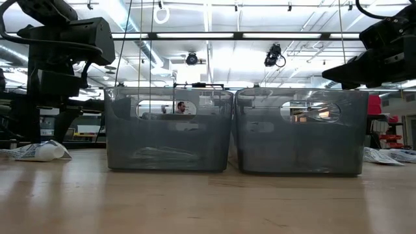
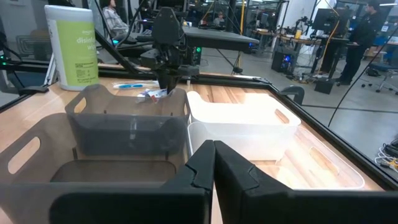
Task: Pick & Place Travel size toiletries
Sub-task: Put the white toothpaste into the right black bin
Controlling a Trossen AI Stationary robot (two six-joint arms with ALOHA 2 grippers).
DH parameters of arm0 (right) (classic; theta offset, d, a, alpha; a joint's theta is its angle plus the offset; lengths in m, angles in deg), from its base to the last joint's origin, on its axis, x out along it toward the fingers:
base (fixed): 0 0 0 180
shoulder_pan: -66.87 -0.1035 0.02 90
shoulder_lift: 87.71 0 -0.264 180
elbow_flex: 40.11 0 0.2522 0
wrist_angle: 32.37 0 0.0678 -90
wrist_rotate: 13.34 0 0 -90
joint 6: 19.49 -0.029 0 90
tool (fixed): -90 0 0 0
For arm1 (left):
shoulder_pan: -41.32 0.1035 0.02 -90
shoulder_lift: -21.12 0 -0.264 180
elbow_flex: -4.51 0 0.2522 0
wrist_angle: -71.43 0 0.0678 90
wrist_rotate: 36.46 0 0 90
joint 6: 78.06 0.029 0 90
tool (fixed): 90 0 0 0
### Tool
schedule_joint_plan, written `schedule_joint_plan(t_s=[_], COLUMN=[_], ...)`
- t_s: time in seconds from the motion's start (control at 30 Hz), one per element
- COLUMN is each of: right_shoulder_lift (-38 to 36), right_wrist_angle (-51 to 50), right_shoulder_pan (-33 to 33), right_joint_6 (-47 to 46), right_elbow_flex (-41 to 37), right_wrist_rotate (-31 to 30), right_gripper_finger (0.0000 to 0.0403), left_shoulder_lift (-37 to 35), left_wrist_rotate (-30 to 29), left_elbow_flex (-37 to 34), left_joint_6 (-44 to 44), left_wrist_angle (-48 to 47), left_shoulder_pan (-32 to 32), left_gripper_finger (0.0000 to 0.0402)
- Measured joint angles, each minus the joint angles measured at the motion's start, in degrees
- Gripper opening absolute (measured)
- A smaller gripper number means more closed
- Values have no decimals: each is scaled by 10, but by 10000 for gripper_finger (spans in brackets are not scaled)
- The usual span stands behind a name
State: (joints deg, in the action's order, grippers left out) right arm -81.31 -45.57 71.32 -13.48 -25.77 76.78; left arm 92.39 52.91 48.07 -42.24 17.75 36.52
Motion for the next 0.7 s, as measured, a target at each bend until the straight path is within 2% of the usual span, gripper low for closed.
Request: schedule_joint_plan(t_s=[0.7], right_shoulder_lift=[0], right_wrist_angle=[0], right_shoulder_pan=[0], right_joint_6=[0], right_elbow_flex=[0], right_wrist_rotate=[0], right_gripper_finger=[13], left_shoulder_lift=[0], left_wrist_rotate=[0], left_elbow_flex=[19], left_joint_6=[0], left_wrist_angle=[-12], left_shoulder_pan=[0], left_gripper_finger=[93])
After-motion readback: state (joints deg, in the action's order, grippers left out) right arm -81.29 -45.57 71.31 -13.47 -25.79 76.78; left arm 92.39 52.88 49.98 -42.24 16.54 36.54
